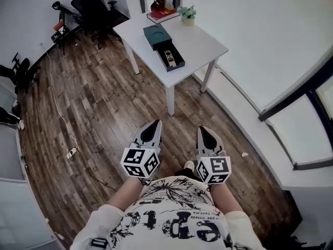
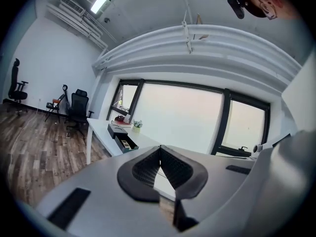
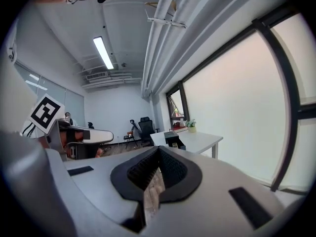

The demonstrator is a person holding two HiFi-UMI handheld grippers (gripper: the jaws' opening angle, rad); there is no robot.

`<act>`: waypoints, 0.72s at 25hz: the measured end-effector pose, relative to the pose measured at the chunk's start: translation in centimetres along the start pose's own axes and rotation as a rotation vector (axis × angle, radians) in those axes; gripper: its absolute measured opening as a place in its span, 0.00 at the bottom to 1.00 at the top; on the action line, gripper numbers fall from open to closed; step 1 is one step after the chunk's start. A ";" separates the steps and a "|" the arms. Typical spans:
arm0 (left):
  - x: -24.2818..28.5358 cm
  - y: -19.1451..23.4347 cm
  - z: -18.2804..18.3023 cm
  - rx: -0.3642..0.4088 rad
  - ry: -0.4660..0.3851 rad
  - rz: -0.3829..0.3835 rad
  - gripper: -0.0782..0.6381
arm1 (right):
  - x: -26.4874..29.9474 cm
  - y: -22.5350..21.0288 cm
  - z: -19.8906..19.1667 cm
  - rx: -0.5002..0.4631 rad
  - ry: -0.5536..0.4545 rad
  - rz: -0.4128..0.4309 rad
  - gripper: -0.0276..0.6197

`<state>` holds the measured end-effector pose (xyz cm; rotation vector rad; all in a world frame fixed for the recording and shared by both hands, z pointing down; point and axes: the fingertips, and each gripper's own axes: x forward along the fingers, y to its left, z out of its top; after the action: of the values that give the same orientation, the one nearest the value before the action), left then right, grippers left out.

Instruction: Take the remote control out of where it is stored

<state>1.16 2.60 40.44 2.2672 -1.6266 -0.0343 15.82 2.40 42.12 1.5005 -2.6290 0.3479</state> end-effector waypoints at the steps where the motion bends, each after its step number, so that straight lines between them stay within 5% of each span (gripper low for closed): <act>1: 1.5 -0.7 0.4 -0.002 -0.006 0.012 0.12 | 0.5 -1.6 0.6 -0.007 0.000 0.013 0.05; 8: 9.9 -3.6 0.0 -0.064 0.034 0.068 0.12 | 5.1 -10.2 1.6 -0.013 0.064 0.065 0.05; 18: 20.5 1.5 1.3 -0.045 0.044 0.160 0.12 | 15.6 -15.3 2.0 -0.005 0.095 0.106 0.05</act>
<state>6.51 -17.02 43.39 2.0837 -1.7599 0.0181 21.07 -18.59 45.53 1.3126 -2.6379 0.4098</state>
